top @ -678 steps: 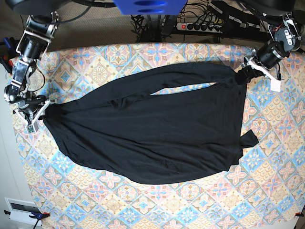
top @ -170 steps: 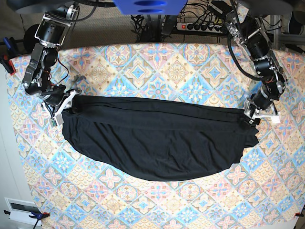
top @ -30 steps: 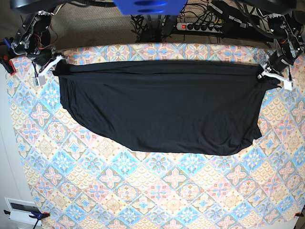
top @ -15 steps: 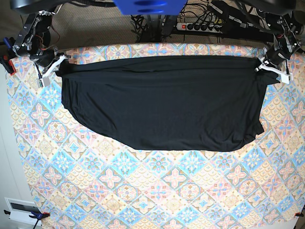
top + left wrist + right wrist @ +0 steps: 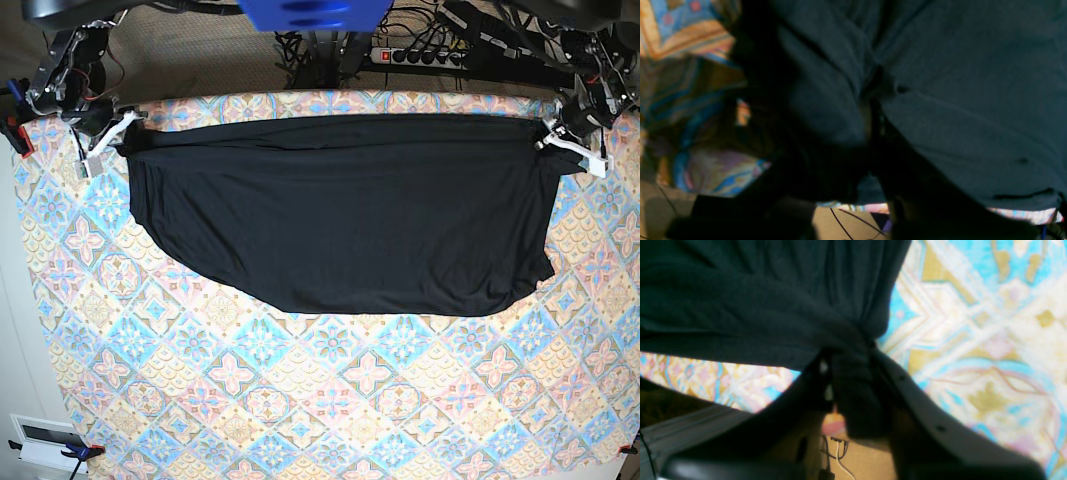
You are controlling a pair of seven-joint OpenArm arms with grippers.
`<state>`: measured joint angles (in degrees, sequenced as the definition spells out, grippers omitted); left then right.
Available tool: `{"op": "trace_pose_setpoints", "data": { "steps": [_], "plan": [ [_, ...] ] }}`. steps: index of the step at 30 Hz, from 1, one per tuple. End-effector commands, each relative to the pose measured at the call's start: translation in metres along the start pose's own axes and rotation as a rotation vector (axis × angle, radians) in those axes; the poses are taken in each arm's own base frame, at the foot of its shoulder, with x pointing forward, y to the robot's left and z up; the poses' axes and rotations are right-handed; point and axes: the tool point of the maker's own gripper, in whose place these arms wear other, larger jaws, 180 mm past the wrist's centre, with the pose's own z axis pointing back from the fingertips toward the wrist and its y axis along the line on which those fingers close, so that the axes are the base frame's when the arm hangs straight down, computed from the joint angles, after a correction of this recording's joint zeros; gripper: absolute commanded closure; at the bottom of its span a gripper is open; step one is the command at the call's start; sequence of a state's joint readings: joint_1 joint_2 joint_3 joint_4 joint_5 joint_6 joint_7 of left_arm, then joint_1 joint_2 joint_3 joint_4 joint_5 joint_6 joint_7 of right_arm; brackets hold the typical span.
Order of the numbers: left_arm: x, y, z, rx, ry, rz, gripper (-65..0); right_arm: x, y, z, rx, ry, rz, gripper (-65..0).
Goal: Layout the t-shirt on the table in an organized manner, then fold the t-shirt properly
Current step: 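Release the shirt with the left gripper and raise it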
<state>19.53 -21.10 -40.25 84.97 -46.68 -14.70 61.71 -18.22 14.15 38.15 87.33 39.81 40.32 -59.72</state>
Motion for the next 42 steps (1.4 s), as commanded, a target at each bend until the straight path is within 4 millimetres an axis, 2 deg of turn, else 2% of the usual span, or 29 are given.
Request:
{"op": "trace_pose_setpoints", "data": {
  "steps": [1, 8, 11, 13, 17, 20, 24, 29, 31, 37, 42],
  "plan": [
    [0.012, 0.002, 0.008, 0.017, -0.031, -0.029, -7.5, 0.008, -0.009, 0.008, -0.032, -0.012, 0.020, -9.8],
    [0.014, -0.001, 0.011, 0.013, -0.033, -0.042, -11.8, 0.009, -0.011, 0.009, -0.039, -0.016, 0.017, -11.2],
    [0.009, -0.001, 0.011, 0.012, 0.003, -0.044, -17.2, 0.010, -0.014, 0.011, -0.045, -0.022, 0.012, -12.1],
    [0.007, -0.004, 0.011, 0.000, 0.015, -0.041, -23.0, 0.011, -0.018, 0.014, -0.059, -0.033, 0.005, -12.8],
    [0.010, -0.012, 0.012, -0.048, -0.001, -0.016, -29.7, 0.023, -0.016, 0.020, -0.070, -0.060, 0.039, -14.8],
    [0.013, -0.017, 0.012, -0.070, -0.011, -0.007, -30.2, 0.030, -0.013, 0.023, -0.073, -0.074, 0.060, -18.4],
    [0.018, -0.020, 0.012, -0.084, -0.035, 0.000, -30.2, 0.028, -0.013, 0.023, -0.074, -0.068, 0.059, -22.5],
    [0.021, -0.021, 0.012, -0.091, -0.052, 0.004, -30.2, 0.022, -0.014, 0.025, -0.077, -0.056, 0.055, -22.9],
    [0.023, -0.025, 0.013, -0.115, -0.063, 0.018, -30.2, 0.023, -0.021, 0.030, -0.097, -0.069, 0.043, -22.9],
    [0.050, -0.008, 0.040, -0.130, -0.189, 0.112, -30.2, 0.027, -0.034, 0.042, -0.140, -0.102, 0.016, -22.7],
    [0.072, -0.011, 0.047, -0.145, -0.243, 0.108, -30.2, 0.028, -0.038, 0.045, -0.152, -0.112, 0.009, -22.7]
  ]
}}
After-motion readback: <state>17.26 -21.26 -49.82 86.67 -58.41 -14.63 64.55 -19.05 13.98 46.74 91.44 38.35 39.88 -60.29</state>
